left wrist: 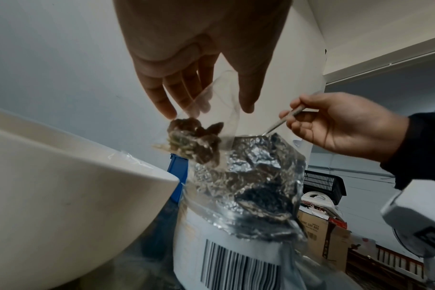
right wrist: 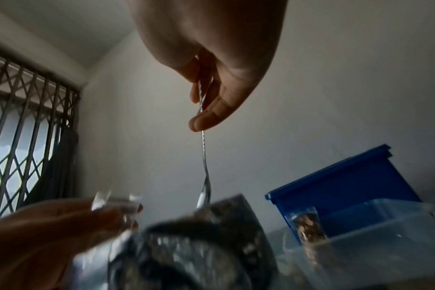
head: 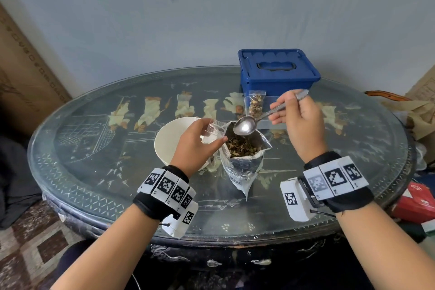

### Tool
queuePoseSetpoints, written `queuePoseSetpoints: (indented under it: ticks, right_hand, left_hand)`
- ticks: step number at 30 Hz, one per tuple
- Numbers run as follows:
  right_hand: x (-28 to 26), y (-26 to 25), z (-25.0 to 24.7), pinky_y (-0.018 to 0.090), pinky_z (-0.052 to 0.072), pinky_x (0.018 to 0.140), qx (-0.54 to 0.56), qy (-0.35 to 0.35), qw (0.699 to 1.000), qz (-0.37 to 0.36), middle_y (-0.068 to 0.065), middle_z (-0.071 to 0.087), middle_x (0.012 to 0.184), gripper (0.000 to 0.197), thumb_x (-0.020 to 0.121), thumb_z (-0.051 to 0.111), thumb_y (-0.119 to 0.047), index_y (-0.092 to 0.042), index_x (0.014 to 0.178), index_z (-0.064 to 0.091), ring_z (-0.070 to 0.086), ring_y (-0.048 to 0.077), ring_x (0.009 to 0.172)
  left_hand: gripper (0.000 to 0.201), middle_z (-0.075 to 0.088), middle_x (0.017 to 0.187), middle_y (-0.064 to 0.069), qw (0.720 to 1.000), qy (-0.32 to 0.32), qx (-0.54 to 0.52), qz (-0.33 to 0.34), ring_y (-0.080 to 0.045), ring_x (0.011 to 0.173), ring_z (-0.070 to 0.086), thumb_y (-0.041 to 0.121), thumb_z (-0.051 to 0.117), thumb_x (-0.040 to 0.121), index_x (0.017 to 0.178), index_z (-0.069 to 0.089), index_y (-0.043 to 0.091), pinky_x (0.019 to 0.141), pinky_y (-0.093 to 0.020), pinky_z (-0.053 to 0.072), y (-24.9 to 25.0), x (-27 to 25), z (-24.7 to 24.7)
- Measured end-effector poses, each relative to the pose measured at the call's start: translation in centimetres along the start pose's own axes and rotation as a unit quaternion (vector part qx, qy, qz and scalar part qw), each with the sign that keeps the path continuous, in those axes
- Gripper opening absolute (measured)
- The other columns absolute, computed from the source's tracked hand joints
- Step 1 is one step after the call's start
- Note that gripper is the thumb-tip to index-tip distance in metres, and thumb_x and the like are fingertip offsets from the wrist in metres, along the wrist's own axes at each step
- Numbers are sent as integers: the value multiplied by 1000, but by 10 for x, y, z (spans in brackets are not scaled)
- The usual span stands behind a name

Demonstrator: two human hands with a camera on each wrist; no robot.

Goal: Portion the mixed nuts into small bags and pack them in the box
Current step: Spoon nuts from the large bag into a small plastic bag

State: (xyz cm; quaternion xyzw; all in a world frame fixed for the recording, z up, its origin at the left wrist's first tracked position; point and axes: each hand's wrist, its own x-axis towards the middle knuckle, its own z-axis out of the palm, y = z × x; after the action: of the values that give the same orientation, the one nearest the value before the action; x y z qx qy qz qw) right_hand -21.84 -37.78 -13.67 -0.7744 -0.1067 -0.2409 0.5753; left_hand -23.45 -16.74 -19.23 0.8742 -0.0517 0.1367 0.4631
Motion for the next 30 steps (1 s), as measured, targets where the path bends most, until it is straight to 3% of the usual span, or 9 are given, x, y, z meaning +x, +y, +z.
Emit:
queuePoseSetpoints:
  ticks: [5,7,10,14,18,22,25,30]
  right_hand:
    - [-19,26,9,18,54,62,-83,-80,992,-49,2,66,77,24,98,43,-10,-3,86,63,65,6,69]
    - [-26,33,11,16,52,66,-106,-114,984,-91,5,68,79,22,96,47,-12,-1,89,65,64,2,74]
    - [-32,39,13,19,53,68,-101,-134,975,-144,7,69,85,30,93,45,-21,-1,93,66,67,12,76]
    - [-36,42,15,14,51,71,-100,-150,969,-171,8,69,87,28,91,46,-18,-1,93,68,61,10,79]
    - [-38,45,17,22,53,67,-113,-143,970,-158,7,70,82,30,91,45,-21,-1,92,69,66,16,74]
    - [-37,45,18,19,54,63,-98,-129,982,-98,6,71,77,41,92,40,-33,-3,87,67,66,2,72]
    - [-38,45,18,19,54,61,-93,-132,984,-80,5,71,73,42,92,39,-35,-4,84,67,66,1,71]
    - [-34,41,13,20,55,62,-64,-119,991,14,10,70,72,27,97,46,-17,-8,80,65,67,8,66]
  left_hand:
    - [51,55,105,5,1000,-6,11,-11,-7,91,49,30,72,79,122,52,11,73,-8,34,-2,-5,4]
    - [52,54,104,6,1000,-8,17,-17,-8,91,49,31,71,79,122,52,11,74,-9,33,-3,-6,6]
    - [53,53,104,5,999,-16,23,-24,-8,91,49,32,71,79,123,51,11,74,-10,33,-4,-7,7]
    - [54,54,106,3,999,-29,28,-27,-8,91,49,31,71,80,125,49,11,74,-9,33,-4,-8,9]
    - [55,51,103,5,998,-34,32,-30,-7,89,46,31,70,80,127,48,11,71,-7,31,-3,-9,10]
    - [58,54,109,4,998,-38,28,-40,-7,92,48,32,70,80,129,47,12,72,-8,31,-3,-11,11]
    - [59,54,112,4,998,-43,17,-51,-6,92,49,32,70,80,130,46,13,72,-8,31,-3,-11,11]
    - [61,56,115,1,997,-51,27,-50,-6,93,49,34,70,80,132,45,13,72,-7,31,-4,-10,12]
